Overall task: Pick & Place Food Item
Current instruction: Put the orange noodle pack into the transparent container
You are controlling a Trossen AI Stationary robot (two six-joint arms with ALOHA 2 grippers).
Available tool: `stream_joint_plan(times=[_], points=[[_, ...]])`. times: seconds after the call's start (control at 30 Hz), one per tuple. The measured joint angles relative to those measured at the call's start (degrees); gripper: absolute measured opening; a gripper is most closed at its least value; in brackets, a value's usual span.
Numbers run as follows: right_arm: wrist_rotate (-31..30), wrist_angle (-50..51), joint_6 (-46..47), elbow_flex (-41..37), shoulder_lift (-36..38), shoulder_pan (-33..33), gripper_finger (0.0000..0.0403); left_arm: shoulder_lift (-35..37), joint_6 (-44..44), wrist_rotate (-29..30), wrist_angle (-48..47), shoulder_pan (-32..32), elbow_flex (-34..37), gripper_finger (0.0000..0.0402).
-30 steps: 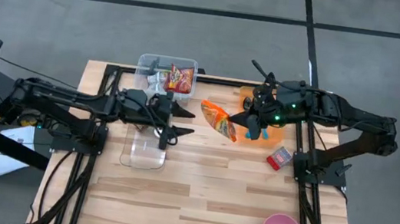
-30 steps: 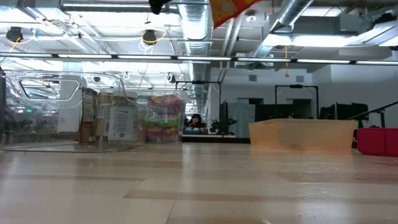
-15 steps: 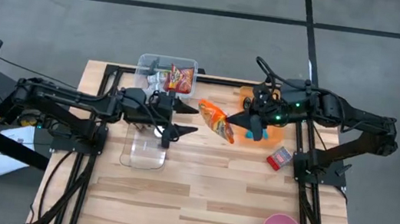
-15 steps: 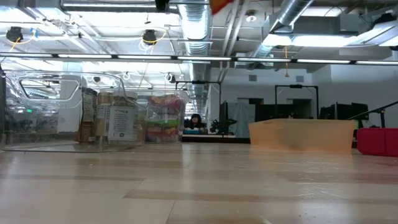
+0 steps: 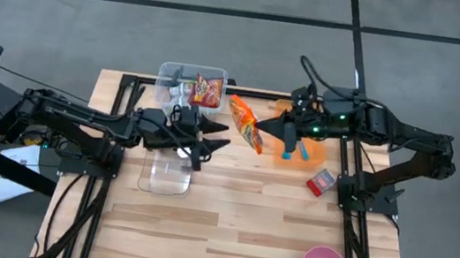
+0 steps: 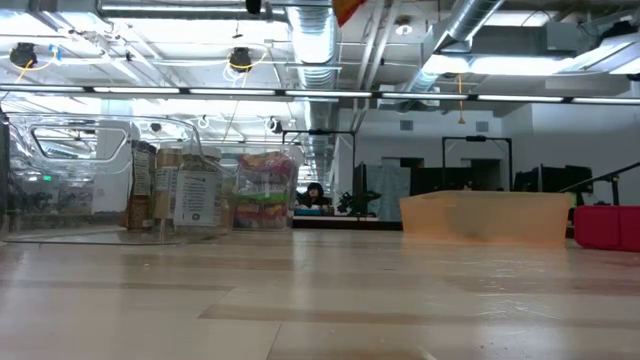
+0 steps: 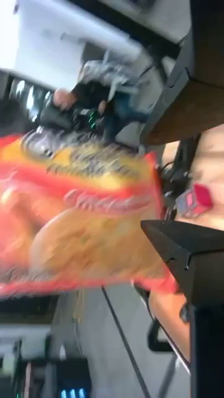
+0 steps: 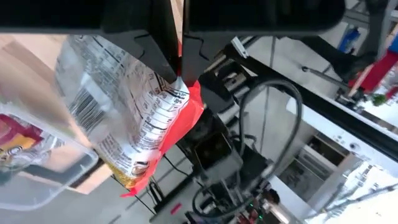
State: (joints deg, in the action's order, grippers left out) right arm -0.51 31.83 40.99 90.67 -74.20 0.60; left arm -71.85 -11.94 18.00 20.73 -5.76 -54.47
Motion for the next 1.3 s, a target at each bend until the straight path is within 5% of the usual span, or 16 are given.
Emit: stream_joint_plan(times=[0.63, 0.9, 1.3], points=[[-0.66, -3.76, -1.82, 0.0, -4.4, -0.09, 0.0, -9.1, -4.96, 9.65, 9.89, 0.02, -3.33, 0.0159], [-0.58, -4.43, -2.63, 0.0, -4.08, -0.09, 0.0, -8.45, -5.01, 6.41, 9.77, 0.04, -3.33, 0.0084], [0.7, -7.17, -4.09, 0.0, -4.1, -0.04, 0.0, -8.45, -3.18, 5.94, 10.32, -0.59, -3.33, 0.0098]])
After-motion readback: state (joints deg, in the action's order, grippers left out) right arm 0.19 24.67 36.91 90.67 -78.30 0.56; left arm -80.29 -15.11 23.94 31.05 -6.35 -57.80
